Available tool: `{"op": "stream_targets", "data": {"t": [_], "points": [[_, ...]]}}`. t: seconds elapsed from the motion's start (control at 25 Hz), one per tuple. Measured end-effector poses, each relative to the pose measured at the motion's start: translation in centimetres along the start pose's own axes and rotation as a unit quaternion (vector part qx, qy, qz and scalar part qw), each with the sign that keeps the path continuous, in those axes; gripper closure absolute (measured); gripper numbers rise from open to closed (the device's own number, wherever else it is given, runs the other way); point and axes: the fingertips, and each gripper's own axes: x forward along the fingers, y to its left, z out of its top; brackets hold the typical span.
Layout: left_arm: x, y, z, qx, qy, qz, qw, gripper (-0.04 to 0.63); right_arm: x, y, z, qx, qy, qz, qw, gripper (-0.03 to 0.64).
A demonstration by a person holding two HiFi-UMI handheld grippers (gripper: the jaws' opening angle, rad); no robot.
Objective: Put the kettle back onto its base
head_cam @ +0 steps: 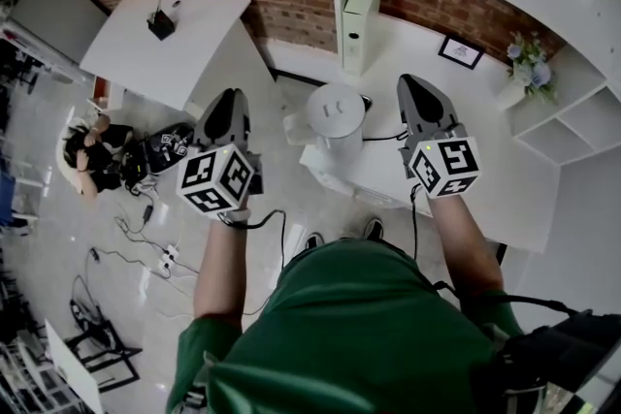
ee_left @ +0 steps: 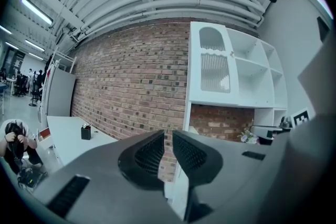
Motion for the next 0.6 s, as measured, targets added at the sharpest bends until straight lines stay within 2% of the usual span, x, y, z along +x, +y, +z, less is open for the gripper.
{"op": "stream_targets", "data": {"t": [0.6], "points": [[-0.4, 1.4, -1.6, -0.004, 0.019, 0.009, 0.9998, 0.532, 1.1, 0.8, -0.9, 0.001, 0.011, 0.01, 1.0, 0.595]]}}
